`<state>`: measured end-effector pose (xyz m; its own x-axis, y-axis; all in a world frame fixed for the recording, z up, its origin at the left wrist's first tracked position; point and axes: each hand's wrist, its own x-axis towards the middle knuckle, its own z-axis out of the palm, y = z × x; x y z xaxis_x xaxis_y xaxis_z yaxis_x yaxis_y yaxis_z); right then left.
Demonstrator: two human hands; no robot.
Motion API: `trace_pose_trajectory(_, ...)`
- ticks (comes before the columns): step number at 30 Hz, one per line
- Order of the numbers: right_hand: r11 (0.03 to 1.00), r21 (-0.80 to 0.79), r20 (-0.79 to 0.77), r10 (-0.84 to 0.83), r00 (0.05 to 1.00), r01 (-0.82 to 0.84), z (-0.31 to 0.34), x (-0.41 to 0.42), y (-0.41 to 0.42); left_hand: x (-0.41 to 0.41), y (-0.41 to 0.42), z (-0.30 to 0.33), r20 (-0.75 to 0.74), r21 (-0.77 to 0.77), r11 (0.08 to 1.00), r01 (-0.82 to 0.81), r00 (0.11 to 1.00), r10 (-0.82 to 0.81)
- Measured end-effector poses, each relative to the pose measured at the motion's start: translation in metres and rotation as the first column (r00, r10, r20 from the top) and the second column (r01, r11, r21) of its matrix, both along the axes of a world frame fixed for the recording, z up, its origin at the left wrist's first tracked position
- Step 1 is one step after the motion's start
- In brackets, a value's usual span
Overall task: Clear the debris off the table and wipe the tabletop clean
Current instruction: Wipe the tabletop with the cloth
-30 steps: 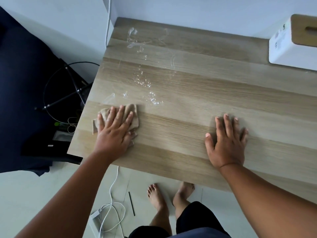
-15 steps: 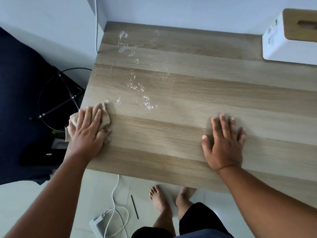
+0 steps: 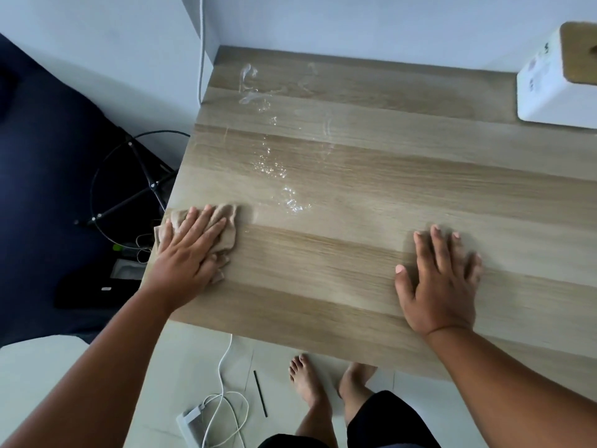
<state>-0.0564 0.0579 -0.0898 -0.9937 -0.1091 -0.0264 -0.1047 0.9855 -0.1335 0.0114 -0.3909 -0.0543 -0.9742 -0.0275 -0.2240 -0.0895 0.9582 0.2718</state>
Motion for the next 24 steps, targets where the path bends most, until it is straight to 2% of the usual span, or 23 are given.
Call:
trace_pose_trajectory(4,1.000,0.008,0.000,0.005,1.000,-0.005,0.000,0.000,0.000,-0.038,0.005,-0.003,0.033,-0.064,0.969,-0.240,0.970,0.242)
trace_pose_trajectory(7,1.000,0.008,0.007,0.005,1.000,-0.005,0.000,0.000,0.001,-0.077,0.030,-0.005,0.044,-0.096,0.952,-0.291,0.954,0.296)
trace_pose_trajectory(11,1.000,0.011,0.012,0.004,1.000,-0.005,0.001,0.000,0.000,-0.089,0.071,-0.006,0.067,-0.095,0.990,-0.105,0.991,0.112)
trace_pose_trajectory(14,1.000,0.013,0.012,0.003,1.000,-0.003,0.001,0.000,0.000,-0.057,0.092,-0.006,0.005,-0.057,0.998,0.026,1.000,-0.026)
trace_pose_trajectory(17,1.000,0.008,0.003,0.004,1.000,-0.004,0.000,-0.001,0.001,-0.016,0.081,-0.008,-0.064,-0.065,0.988,0.142,0.987,-0.146)
trace_pose_trajectory(19,1.000,-0.001,-0.007,0.002,1.000,-0.002,-0.001,-0.001,0.000,-0.003,0.060,-0.008,-0.078,-0.078,0.984,0.163,0.983,-0.169)
trace_pose_trajectory(21,1.000,-0.008,-0.019,0.002,1.000,-0.002,-0.002,0.000,0.000,-0.006,0.047,-0.008,-0.073,-0.072,0.995,0.074,0.994,-0.079)
trace_pose_trajectory(24,1.000,-0.007,-0.035,0.005,0.999,-0.005,-0.004,0.000,0.000,-0.036,0.055,-0.009,-0.036,-0.080,0.980,-0.183,0.983,0.181)
